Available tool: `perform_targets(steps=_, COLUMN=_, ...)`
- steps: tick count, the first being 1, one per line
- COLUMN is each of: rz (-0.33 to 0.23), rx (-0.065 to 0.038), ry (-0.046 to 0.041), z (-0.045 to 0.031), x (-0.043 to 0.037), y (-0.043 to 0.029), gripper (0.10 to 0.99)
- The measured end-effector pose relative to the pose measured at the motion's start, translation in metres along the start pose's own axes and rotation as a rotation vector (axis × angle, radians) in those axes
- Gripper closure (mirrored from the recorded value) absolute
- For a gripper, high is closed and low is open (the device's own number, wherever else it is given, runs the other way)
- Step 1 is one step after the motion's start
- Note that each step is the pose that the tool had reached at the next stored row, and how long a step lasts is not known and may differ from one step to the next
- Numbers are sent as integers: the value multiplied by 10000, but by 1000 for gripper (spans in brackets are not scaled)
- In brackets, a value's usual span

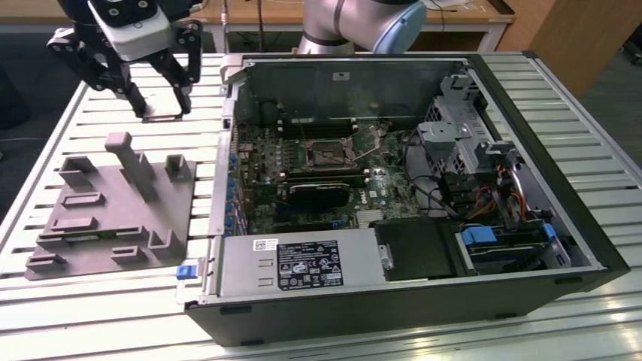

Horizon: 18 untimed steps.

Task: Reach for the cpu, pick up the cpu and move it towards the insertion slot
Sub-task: 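Pick up the cpu and move it towards the insertion slot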

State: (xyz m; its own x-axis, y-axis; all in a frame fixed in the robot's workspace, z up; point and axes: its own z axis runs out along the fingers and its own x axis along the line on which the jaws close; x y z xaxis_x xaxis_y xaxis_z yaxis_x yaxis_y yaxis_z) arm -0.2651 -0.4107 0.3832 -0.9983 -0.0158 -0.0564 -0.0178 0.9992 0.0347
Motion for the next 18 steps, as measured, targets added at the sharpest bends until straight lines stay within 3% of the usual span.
perform_targets(steps=18, rz=-2, rx=0, ry=2, z=29, x=-520, y=-9, gripper=541)
